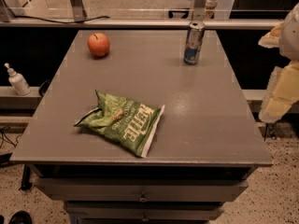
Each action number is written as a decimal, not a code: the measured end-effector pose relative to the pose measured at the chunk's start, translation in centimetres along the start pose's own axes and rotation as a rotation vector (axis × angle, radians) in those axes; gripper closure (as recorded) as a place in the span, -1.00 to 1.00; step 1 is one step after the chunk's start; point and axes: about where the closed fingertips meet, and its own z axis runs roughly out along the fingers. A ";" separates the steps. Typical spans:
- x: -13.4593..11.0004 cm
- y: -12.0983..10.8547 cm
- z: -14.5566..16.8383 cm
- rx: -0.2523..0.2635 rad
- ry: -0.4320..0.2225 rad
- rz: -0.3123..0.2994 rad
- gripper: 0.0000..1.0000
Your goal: Move apple near green jalapeno chip bag
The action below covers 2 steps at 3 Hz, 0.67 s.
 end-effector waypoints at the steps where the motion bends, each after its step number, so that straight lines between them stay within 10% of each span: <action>1: 1.6 -1.9 1.6 0.029 -0.027 0.059 -1.00; 2: 2.7 -4.5 4.7 0.069 -0.068 0.117 -1.00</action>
Offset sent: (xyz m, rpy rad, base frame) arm 0.0903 -0.0518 -0.0679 0.1414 -0.1319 -0.1782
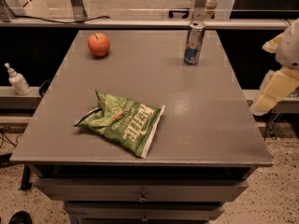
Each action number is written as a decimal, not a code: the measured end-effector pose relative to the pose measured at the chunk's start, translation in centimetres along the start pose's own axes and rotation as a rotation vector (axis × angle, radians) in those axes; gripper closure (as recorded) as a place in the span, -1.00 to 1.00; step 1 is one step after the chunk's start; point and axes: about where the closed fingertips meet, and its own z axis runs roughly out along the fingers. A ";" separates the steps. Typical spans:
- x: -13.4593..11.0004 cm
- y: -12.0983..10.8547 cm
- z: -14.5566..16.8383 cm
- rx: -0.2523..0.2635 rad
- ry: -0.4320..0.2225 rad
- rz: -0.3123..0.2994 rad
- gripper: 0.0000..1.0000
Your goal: Move apple near green jalapeno chip bag
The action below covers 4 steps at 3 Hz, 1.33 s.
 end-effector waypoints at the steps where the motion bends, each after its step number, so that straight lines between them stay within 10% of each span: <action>1: -0.1 -2.8 2.0 0.035 -0.068 0.063 -1.00; 4: -14.6 -5.7 4.9 0.015 -0.349 0.088 -1.00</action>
Offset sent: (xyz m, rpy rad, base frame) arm 0.0987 0.0608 0.0003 0.2789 -0.1350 -0.0311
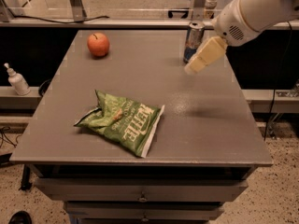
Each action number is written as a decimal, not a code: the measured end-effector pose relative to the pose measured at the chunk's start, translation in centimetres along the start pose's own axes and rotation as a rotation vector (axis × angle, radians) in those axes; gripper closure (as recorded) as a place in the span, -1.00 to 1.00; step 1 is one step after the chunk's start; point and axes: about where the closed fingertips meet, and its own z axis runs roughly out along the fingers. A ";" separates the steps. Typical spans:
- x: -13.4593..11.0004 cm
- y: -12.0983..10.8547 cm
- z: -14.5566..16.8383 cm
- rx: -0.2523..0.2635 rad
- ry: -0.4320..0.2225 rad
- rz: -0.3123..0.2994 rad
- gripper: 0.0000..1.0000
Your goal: Move apple near green jalapeno chip bag
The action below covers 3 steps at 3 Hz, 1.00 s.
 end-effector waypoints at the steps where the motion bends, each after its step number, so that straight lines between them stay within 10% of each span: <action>1: 0.0 0.0 0.0 0.000 0.000 0.000 -1.00; 3: -4.9 -3.0 5.8 0.020 -0.137 0.000 -1.00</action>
Offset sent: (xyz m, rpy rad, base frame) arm 0.0649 0.0532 -0.0057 0.1515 -0.1046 0.0204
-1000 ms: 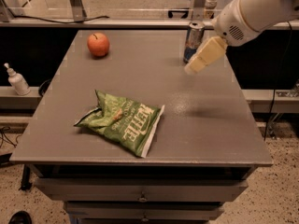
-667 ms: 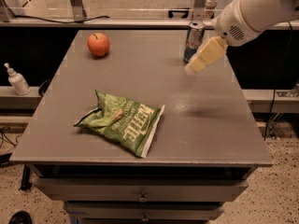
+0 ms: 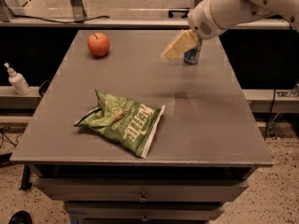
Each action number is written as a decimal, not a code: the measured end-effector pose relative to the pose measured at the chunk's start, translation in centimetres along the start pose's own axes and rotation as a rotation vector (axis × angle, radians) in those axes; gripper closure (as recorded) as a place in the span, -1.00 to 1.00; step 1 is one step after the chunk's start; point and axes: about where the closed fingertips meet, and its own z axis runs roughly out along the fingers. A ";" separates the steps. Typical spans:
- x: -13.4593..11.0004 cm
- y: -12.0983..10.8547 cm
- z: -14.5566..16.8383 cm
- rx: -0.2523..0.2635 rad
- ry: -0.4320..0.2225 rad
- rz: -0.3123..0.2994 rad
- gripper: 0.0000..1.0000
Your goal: Move apple near green jalapeno chip bag
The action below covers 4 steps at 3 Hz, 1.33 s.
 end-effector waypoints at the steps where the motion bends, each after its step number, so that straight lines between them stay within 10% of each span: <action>1: -2.3 -2.4 3.9 0.006 -0.057 0.018 -1.00; 4: -11.5 -0.4 14.4 -0.074 -0.213 0.023 -1.00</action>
Offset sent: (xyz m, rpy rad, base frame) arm 0.1088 0.1006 0.0053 0.1949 -0.0460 0.0294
